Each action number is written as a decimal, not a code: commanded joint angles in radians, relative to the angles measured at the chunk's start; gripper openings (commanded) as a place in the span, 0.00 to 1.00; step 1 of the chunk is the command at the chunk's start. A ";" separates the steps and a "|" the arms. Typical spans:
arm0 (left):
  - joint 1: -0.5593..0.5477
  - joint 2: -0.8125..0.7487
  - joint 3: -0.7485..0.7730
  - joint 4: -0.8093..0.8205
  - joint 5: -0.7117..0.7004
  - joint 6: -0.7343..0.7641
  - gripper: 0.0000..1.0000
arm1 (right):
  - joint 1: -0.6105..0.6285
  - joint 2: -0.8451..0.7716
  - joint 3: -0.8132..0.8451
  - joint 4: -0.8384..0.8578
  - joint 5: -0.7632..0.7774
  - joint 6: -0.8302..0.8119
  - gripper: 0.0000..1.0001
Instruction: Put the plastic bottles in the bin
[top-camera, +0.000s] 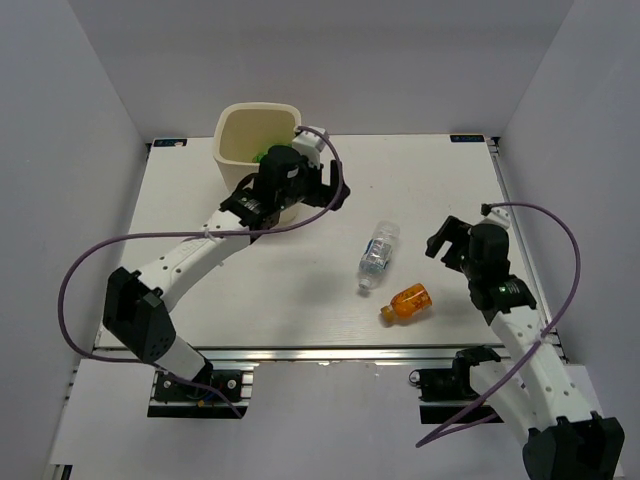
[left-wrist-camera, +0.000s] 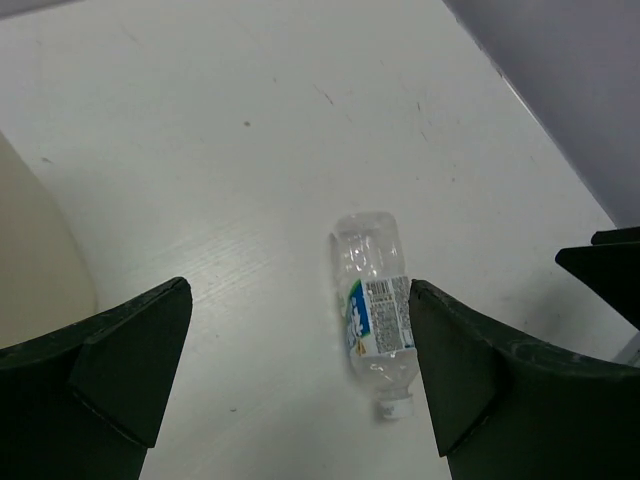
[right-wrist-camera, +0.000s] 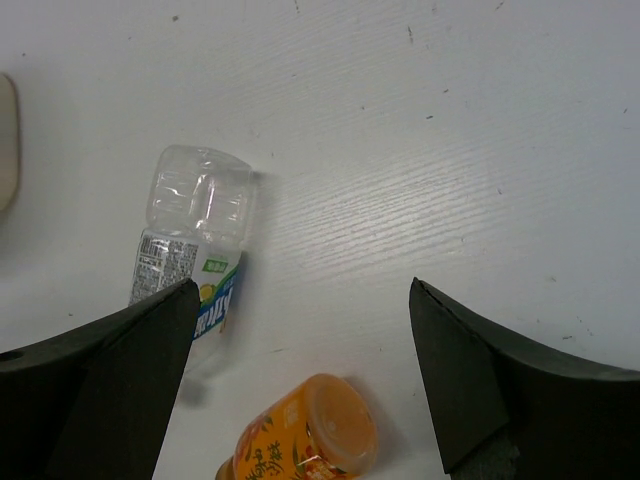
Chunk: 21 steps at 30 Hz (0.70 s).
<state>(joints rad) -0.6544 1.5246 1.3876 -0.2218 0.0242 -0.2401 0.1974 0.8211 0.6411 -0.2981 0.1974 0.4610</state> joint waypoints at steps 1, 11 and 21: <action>-0.034 0.047 -0.036 0.058 0.119 -0.041 0.98 | -0.004 -0.088 -0.067 0.008 0.013 0.011 0.89; -0.149 0.310 0.074 0.002 0.169 0.007 0.98 | -0.004 -0.115 -0.084 -0.003 -0.010 -0.024 0.89; -0.247 0.540 0.226 -0.106 0.063 0.019 0.98 | -0.004 -0.146 -0.130 -0.004 0.004 -0.035 0.89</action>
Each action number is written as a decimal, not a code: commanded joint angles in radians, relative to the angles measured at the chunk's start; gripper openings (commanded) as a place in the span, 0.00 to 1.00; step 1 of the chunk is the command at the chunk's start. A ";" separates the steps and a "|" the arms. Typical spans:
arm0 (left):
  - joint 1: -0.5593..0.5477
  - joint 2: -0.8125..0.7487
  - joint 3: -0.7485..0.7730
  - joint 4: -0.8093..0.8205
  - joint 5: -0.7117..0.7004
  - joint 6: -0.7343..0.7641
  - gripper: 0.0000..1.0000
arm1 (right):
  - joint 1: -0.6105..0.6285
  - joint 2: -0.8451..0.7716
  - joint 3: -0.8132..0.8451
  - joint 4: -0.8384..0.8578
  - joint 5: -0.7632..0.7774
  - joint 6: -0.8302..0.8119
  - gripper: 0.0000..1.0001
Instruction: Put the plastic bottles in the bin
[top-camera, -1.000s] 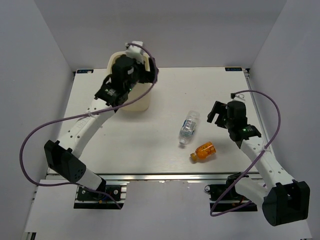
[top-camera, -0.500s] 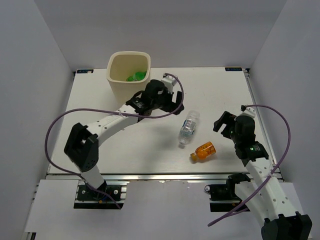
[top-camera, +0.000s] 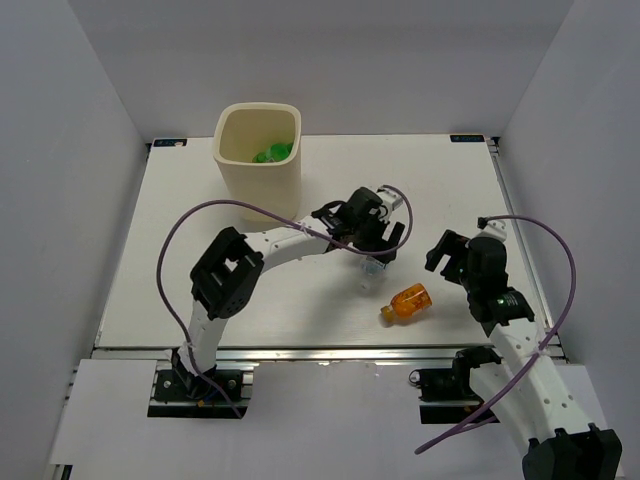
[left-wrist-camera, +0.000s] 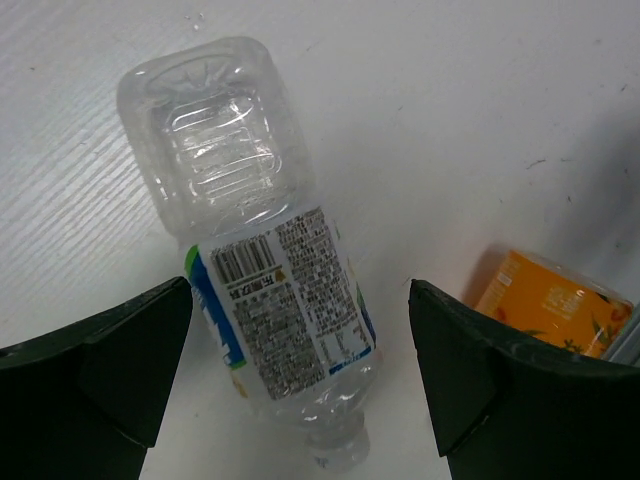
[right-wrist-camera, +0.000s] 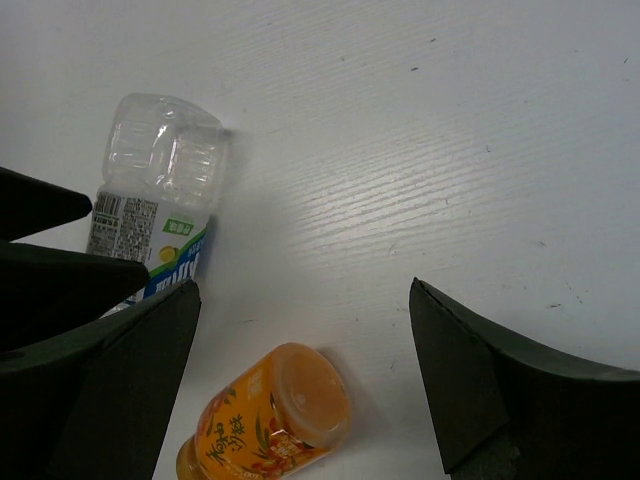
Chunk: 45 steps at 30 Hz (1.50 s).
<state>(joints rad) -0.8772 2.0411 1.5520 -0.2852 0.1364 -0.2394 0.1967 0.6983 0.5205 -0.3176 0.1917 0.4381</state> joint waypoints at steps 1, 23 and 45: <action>-0.028 0.040 0.091 -0.057 -0.050 0.018 0.98 | -0.003 -0.031 -0.011 0.015 0.009 -0.013 0.89; -0.008 0.064 0.390 -0.163 -0.385 0.101 0.39 | -0.005 -0.063 -0.028 0.026 -0.081 0.063 0.89; 0.389 -0.374 0.346 0.017 -0.551 0.187 0.48 | 0.059 -0.106 -0.020 -0.362 -0.181 0.381 0.90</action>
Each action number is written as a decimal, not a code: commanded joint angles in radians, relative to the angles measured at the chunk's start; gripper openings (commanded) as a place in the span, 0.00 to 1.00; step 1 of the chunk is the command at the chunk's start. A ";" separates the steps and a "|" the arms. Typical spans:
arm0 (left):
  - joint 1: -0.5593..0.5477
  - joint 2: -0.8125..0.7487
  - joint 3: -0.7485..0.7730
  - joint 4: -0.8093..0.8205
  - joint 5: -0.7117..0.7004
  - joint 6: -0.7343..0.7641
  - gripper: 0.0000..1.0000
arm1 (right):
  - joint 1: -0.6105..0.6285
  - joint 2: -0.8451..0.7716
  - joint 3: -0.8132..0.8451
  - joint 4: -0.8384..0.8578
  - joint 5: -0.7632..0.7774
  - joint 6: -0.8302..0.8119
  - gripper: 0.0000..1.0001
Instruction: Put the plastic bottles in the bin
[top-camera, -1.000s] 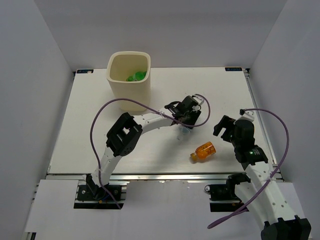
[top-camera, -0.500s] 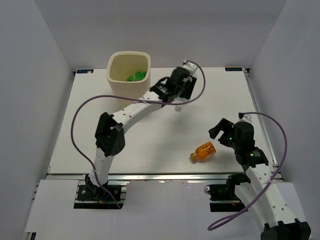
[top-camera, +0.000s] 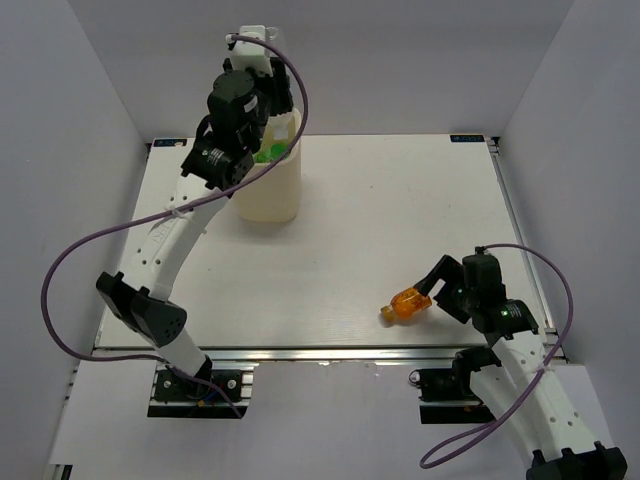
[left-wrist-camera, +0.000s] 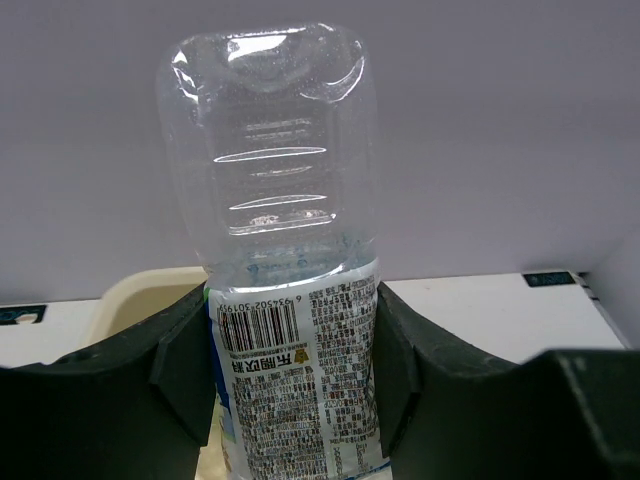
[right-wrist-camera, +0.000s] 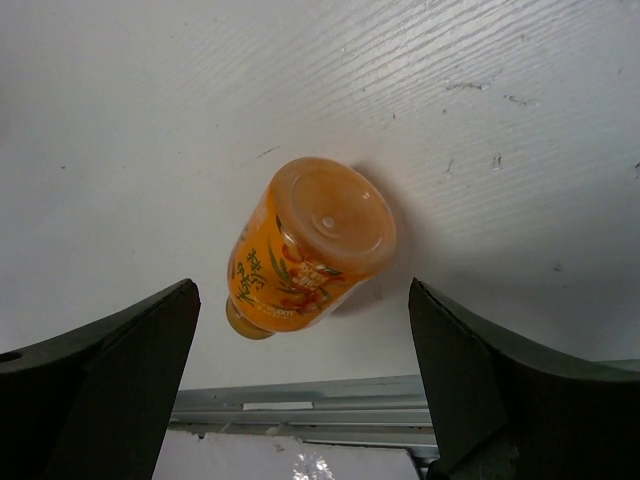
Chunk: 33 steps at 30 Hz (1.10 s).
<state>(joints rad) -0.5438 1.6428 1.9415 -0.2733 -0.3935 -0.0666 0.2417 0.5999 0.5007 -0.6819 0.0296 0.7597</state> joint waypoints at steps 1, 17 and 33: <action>0.074 0.031 -0.044 0.006 -0.005 0.008 0.49 | 0.016 -0.002 -0.002 0.008 -0.022 0.066 0.89; 0.268 0.172 -0.025 -0.023 0.074 -0.075 0.95 | 0.116 0.175 -0.068 0.146 0.036 0.159 0.90; 0.268 0.049 0.013 -0.118 0.380 -0.094 0.98 | 0.117 0.324 -0.070 0.475 0.049 0.064 0.40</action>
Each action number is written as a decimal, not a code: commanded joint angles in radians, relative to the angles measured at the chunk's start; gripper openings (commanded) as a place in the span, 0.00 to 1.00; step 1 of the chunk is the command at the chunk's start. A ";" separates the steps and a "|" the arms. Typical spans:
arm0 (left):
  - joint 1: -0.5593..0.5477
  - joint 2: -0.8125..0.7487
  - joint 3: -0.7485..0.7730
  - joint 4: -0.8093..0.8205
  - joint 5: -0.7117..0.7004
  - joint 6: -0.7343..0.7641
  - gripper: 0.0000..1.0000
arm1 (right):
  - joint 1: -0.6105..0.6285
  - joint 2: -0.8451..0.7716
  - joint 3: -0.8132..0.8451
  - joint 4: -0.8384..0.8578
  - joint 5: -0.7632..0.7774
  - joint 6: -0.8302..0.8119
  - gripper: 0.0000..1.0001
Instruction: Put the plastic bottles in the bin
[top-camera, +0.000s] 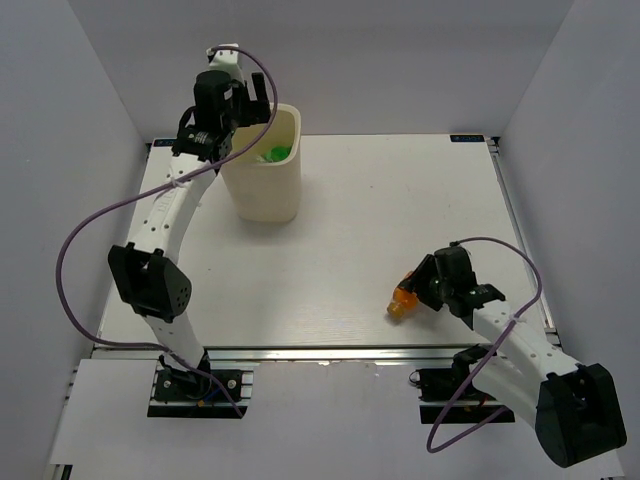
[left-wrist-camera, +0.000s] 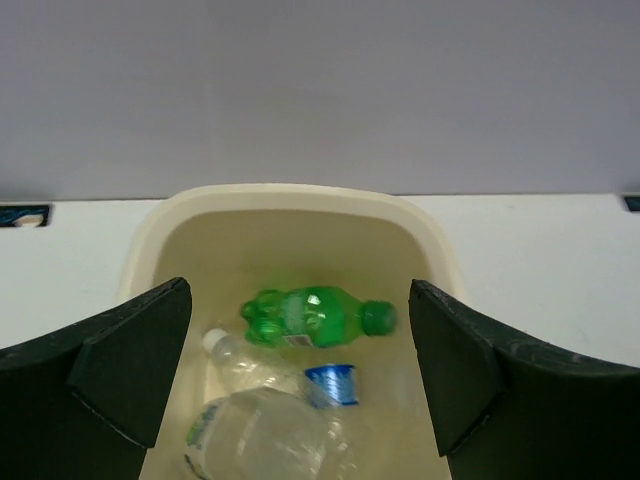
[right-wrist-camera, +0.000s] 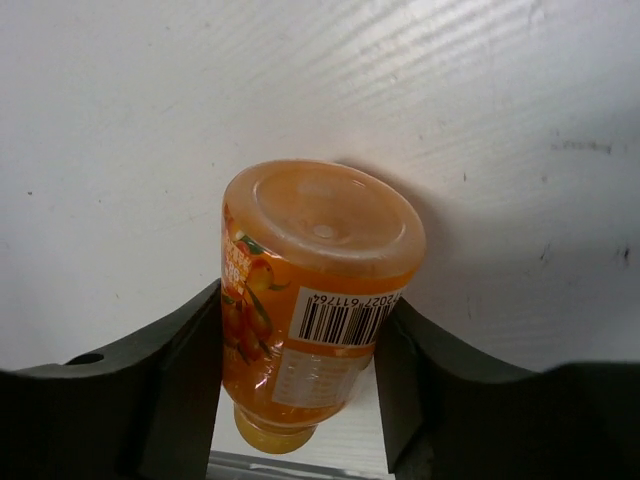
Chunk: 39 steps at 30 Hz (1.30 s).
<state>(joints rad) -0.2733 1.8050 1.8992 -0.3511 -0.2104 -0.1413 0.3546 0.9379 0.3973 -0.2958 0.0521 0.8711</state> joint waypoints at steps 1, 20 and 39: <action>-0.003 -0.143 0.031 -0.038 0.279 -0.036 0.98 | 0.004 -0.022 0.037 0.104 0.016 -0.066 0.36; -0.368 -0.263 -0.537 0.379 0.818 -0.297 0.98 | 0.007 -0.100 0.133 0.624 -0.566 -0.600 0.11; -0.449 -0.131 -0.489 0.247 0.707 -0.244 0.98 | 0.012 0.002 0.213 0.791 -0.712 -0.624 0.05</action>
<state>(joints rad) -0.7177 1.6733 1.3781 -0.0746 0.5396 -0.4080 0.3603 0.9638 0.5621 0.3923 -0.6071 0.2687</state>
